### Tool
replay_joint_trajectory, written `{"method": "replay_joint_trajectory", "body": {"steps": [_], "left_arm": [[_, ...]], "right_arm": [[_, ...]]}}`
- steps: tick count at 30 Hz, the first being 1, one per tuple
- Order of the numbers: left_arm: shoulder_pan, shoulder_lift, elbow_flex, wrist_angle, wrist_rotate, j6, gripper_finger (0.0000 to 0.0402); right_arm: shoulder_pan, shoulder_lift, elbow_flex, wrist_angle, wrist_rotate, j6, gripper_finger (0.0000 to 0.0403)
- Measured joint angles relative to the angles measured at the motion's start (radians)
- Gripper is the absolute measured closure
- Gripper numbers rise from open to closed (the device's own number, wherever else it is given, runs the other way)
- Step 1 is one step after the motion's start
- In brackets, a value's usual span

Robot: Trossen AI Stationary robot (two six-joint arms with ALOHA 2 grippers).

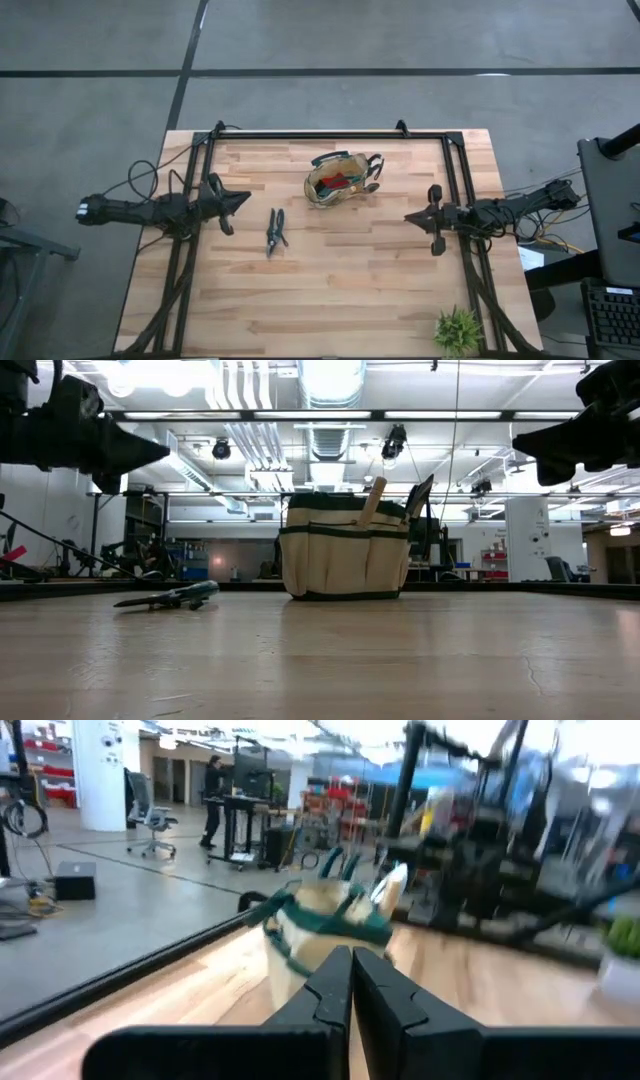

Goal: Pick & Place Garden tools in Gardening bag
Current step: Put the shear scissors into the gardening bag

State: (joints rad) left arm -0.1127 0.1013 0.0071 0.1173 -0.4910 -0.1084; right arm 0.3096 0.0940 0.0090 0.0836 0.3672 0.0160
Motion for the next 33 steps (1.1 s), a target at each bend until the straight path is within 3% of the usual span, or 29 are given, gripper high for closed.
{"method": "replay_joint_trajectory", "body": {"steps": [4,9,11,14,18,21,24,28,33], "left_arm": [[0.002,0.0,0.0,0.126,-0.06,-0.028,0.0385],[0.002,0.0,0.0,0.287,-0.066,-0.125,0.0384],[0.005,0.005,0.0,0.335,-0.129,-0.135,0.0385],[0.005,0.007,0.0,0.331,-0.196,-0.144,0.0385],[0.005,0.028,-0.001,0.313,-0.206,-0.19,0.0385],[0.005,0.082,-0.001,0.309,-0.141,-0.303,0.0385],[0.004,0.16,0.0,0.377,-0.059,-0.308,0.0386],[-0.004,0.304,0.038,0.413,0.082,-0.22,0.0388],[-0.053,0.551,0.135,0.411,0.113,-0.112,0.0388]], "right_arm": [[0.0,0.0,0.0,0.0,0.0,0.001,0.0394],[0.0,0.0,0.0,0.0,0.0,0.002,0.0394],[0.0,0.0,0.0,0.0,0.0,0.0,0.0394],[0.0,0.0,0.0,0.0,0.0,0.002,0.0394],[0.0,0.0,0.0,0.0,0.0,0.002,0.0394],[0.0,0.0,0.0,0.0,0.0,0.0,0.0394],[0.0,0.0,0.0,0.0,0.0,0.001,0.0394],[0.0,0.0,0.0,0.0,0.0,0.002,0.0394],[0.0,0.0,0.0,0.0,0.0,0.002,0.0394]]}}
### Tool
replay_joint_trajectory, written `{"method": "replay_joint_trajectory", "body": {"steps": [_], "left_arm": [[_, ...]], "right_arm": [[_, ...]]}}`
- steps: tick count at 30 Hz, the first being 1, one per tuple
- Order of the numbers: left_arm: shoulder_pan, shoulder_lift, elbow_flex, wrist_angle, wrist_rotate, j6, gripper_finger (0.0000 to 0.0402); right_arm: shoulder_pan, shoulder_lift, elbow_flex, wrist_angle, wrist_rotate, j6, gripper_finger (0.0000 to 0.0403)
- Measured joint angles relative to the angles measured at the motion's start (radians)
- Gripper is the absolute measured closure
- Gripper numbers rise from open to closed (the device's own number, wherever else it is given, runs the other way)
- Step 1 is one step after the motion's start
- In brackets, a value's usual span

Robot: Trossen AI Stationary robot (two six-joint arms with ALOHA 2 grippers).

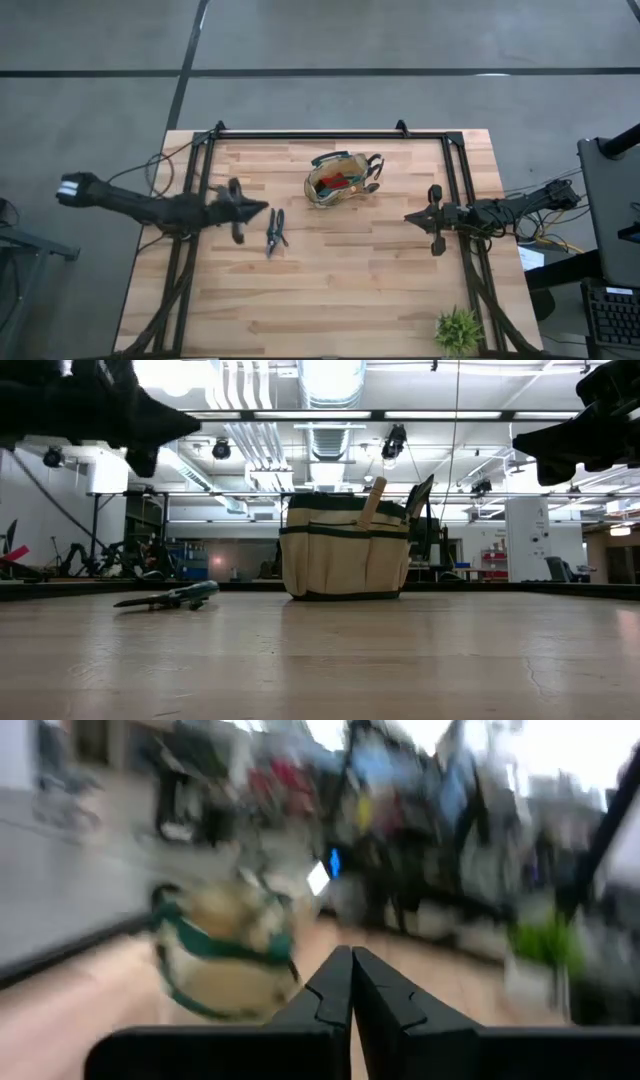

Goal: Pick & Place Garden tools in Gardening bag
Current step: Put the shear scissors into the gardening bag

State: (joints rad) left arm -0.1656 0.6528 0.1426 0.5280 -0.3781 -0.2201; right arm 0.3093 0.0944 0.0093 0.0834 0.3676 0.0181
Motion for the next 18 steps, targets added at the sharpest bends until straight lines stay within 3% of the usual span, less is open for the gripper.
{"method": "replay_joint_trajectory", "body": {"steps": [4,9,13,18], "left_arm": [[-0.027,0.197,0.122,-0.115,0.089,0.005,0.0388],[-0.031,0.401,0.305,-0.344,0.085,-0.091,0.0372],[-0.037,0.528,0.441,-0.538,0.1,-0.082,0.0337],[-0.064,0.669,0.584,-0.689,0.126,0.045,0.0277]], "right_arm": [[0.0,0.0,0.0,0.0,0.0,0.0,0.0394],[0.0,0.0,0.0,0.0,0.0,0.0,0.0394],[0.0,0.0,0.001,-0.002,0.002,-0.001,0.0394],[0.0,-0.001,0.001,-0.002,0.001,-0.002,0.0394]]}}
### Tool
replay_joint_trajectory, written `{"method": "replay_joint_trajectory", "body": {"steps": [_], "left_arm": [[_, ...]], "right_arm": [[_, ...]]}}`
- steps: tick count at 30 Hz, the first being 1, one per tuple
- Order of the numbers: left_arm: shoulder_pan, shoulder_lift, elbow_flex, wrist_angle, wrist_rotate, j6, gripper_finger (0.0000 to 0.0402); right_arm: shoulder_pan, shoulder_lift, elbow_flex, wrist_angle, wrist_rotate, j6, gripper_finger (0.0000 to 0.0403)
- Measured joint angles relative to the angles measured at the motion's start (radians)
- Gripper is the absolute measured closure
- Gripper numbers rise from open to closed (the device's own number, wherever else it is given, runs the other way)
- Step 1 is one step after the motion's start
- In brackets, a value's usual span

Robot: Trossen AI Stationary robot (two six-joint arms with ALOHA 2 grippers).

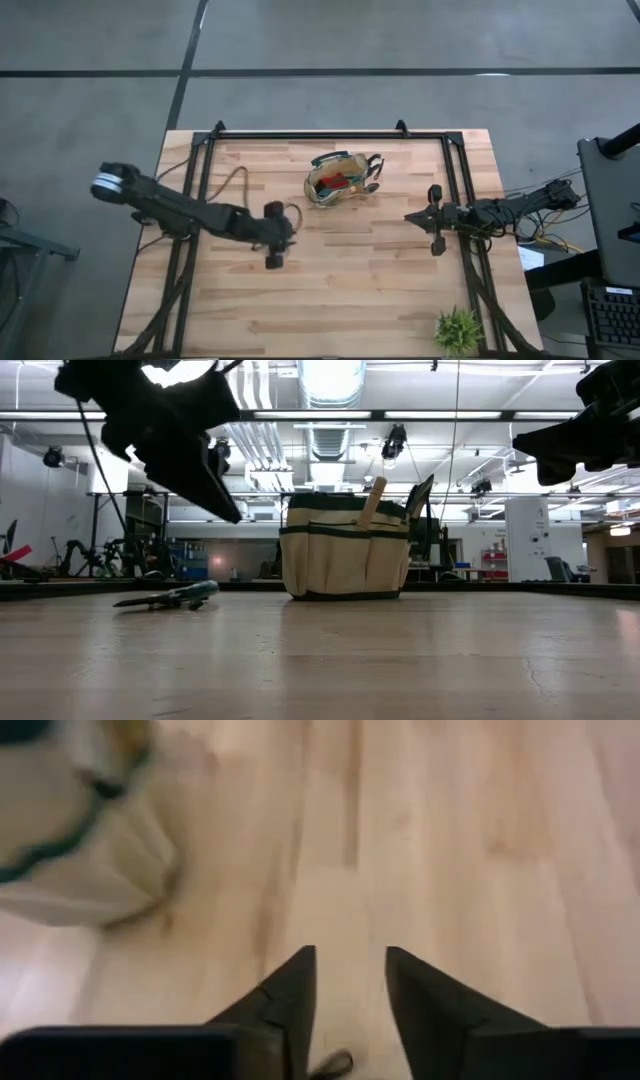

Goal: Pick & Place Garden tools in Gardening bag
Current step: Put the shear scissors into the gardening bag

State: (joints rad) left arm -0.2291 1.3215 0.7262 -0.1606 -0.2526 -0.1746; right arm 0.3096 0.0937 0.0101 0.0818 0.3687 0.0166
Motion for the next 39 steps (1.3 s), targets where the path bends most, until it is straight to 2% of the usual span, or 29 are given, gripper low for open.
{"method": "replay_joint_trajectory", "body": {"steps": [6,12,19,27,34,39], "left_arm": [[-0.035,0.153,0.149,-0.226,0.002,0.067,0.0226],[-0.047,0.27,0.212,-0.37,0.002,0.07,0.0219],[-0.047,0.347,0.211,-0.375,-0.004,0.064,0.022],[-0.047,0.376,0.212,-0.388,-0.075,0.133,0.0221],[-0.017,0.383,0.206,-0.38,-0.016,0.144,0.0244],[0.032,0.394,0.204,-0.382,0.076,0.148,0.0274]], "right_arm": [[0.0,0.0,0.0,0.0,0.0,0.002,0.0394],[0.0,0.0,0.0,0.0,-0.001,0.001,0.0394],[0.0,0.0,0.0,0.001,-0.001,0.0,0.0394],[0.0,0.0,0.0,0.001,-0.001,0.0,0.0394],[0.0,0.0,0.0,0.001,-0.001,0.0,0.0394],[0.0,0.0,0.0,0.001,-0.001,0.0,0.0394]]}}
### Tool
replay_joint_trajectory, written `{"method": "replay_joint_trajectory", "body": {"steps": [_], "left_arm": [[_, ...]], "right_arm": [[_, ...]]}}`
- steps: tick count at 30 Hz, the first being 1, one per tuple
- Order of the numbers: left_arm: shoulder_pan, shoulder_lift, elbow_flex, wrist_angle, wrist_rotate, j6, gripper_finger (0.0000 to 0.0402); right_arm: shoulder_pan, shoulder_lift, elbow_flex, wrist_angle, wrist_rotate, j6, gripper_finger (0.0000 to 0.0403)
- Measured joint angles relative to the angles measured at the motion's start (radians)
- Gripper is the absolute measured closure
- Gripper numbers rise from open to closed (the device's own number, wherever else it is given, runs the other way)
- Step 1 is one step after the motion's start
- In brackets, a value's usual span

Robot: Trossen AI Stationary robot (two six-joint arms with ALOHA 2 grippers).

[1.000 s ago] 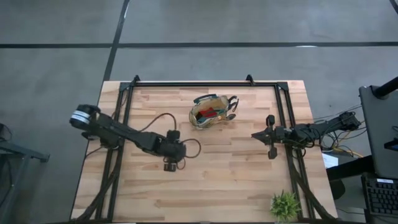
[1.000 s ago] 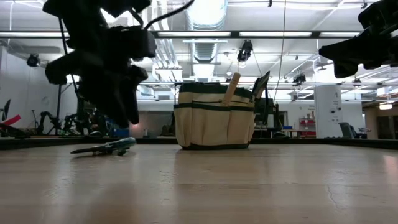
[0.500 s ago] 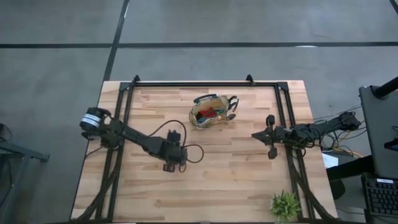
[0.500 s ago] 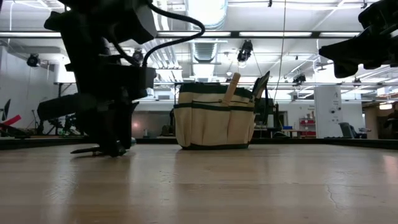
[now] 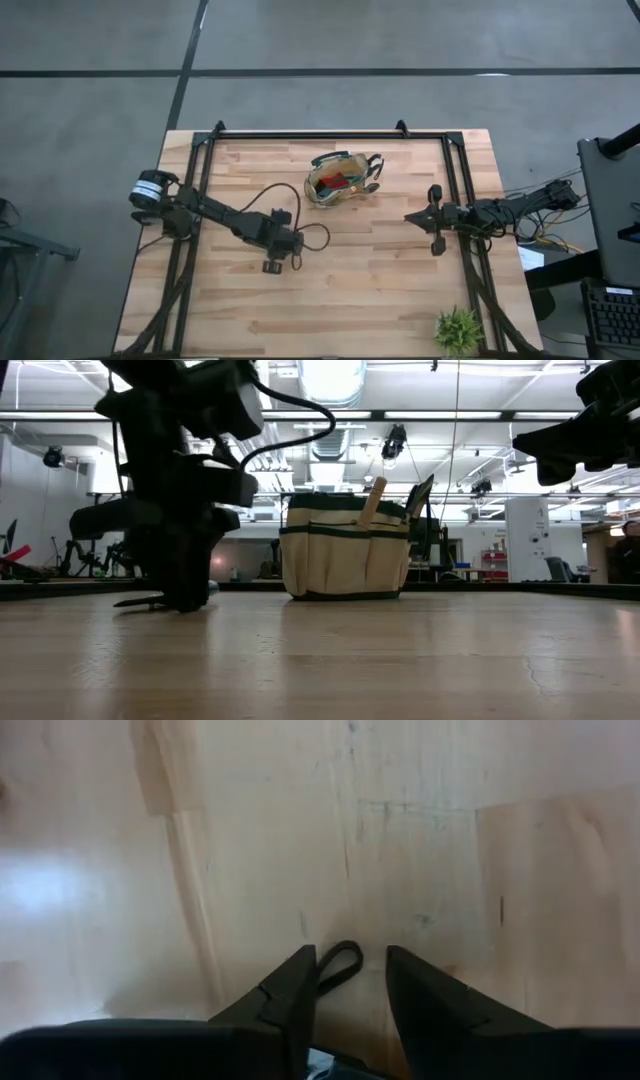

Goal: Pick & Place Garden tools in Gardening bag
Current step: Put the shear scissors into the gardening bag

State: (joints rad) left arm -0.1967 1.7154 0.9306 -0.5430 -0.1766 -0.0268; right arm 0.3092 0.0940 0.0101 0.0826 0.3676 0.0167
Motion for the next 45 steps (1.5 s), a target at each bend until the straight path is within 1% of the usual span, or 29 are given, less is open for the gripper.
{"method": "replay_joint_trajectory", "body": {"steps": [6,11,16,25,28,32,45], "left_arm": [[0.06,0.002,-0.001,0.002,0.092,0.005,0.0307],[0.072,0.003,-0.002,0.01,0.087,0.007,0.0341],[0.073,0.002,-0.003,0.012,0.075,0.0,0.0391],[0.073,-0.018,0.011,0.016,0.064,-0.013,0.0399],[0.075,-0.044,0.021,0.015,0.024,-0.013,0.04],[0.077,-0.114,0.039,0.019,-0.02,-0.014,0.0401],[0.077,-0.308,0.036,0.013,-0.129,-0.015,0.0401]], "right_arm": [[0.0,0.0,0.0,0.0,0.0,0.001,0.0394],[0.0,0.0,0.0,0.0,0.0,0.001,0.0394],[0.0,0.0,0.0,0.0,0.0,0.001,0.0394],[0.0,0.0,0.0,0.0,0.0,0.001,0.0394],[0.0,0.0,0.0,0.0,0.0,-0.001,0.0394],[0.0,0.0,0.0,0.0,0.0,0.0,0.0394],[0.0,0.0,-0.001,0.0,0.0,0.001,0.0394]]}}
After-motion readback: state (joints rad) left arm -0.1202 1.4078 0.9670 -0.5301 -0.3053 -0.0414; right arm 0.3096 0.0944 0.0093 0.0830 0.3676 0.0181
